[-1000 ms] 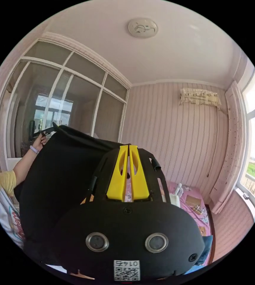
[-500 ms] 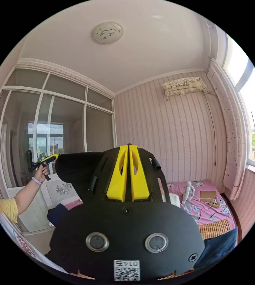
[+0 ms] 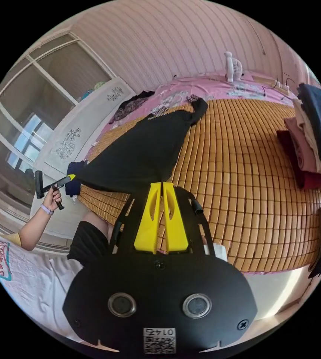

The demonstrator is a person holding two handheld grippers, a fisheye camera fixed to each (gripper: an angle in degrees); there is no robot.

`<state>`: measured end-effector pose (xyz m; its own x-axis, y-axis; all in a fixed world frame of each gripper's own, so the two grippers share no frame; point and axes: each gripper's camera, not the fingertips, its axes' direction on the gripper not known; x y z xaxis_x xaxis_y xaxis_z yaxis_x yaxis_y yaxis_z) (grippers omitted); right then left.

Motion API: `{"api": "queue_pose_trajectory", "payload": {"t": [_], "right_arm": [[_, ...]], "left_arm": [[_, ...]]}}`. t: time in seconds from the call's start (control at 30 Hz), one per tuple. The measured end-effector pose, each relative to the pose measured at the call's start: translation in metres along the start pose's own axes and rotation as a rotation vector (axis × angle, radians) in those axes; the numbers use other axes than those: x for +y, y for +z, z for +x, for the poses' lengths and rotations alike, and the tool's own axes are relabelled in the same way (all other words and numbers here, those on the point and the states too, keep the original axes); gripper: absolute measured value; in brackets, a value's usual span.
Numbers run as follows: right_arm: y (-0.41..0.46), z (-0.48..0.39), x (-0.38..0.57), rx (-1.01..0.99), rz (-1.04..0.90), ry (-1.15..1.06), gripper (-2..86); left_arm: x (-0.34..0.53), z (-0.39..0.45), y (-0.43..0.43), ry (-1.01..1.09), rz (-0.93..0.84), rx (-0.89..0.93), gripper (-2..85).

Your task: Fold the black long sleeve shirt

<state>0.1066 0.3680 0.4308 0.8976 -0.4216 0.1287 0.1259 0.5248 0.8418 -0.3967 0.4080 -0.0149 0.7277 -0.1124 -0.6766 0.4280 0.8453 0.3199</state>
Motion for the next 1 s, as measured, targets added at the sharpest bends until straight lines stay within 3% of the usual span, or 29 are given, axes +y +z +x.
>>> {"api": "queue_pose_trajectory", "payload": {"t": [0.13,0.23,0.43,0.53,0.67,0.83,1.0], "right_arm": [[0.06,0.033,0.022,0.054,-0.2,0.105,0.5],[0.075,0.048,0.023,0.084,-0.281,0.119,1.1],[0.074,0.07,0.01,0.11,-0.251,0.163,5.1],[0.081,0.076,0.0,0.108,-0.242,0.16,8.5],[0.091,0.078,-0.015,0.117,-0.224,0.152,10.9],[0.111,0.082,-0.035,0.134,-0.27,0.191,8.4],[0.112,0.087,-0.047,0.227,-0.313,0.186,2.3]], "left_arm": [[0.004,-0.034,0.058,-0.045,-0.231,-0.037,-0.6],[-0.004,-0.05,0.071,-0.065,-0.274,-0.028,-0.4],[-0.03,-0.074,0.086,-0.111,-0.308,0.023,-0.1],[-0.042,-0.087,0.092,-0.149,-0.341,-0.054,0.5],[-0.066,-0.093,0.091,-0.171,-0.273,-0.013,6.3],[-0.1,-0.075,0.115,-0.104,-0.277,-0.037,9.6],[-0.122,-0.074,0.153,-0.089,-0.439,-0.126,5.7]]}}
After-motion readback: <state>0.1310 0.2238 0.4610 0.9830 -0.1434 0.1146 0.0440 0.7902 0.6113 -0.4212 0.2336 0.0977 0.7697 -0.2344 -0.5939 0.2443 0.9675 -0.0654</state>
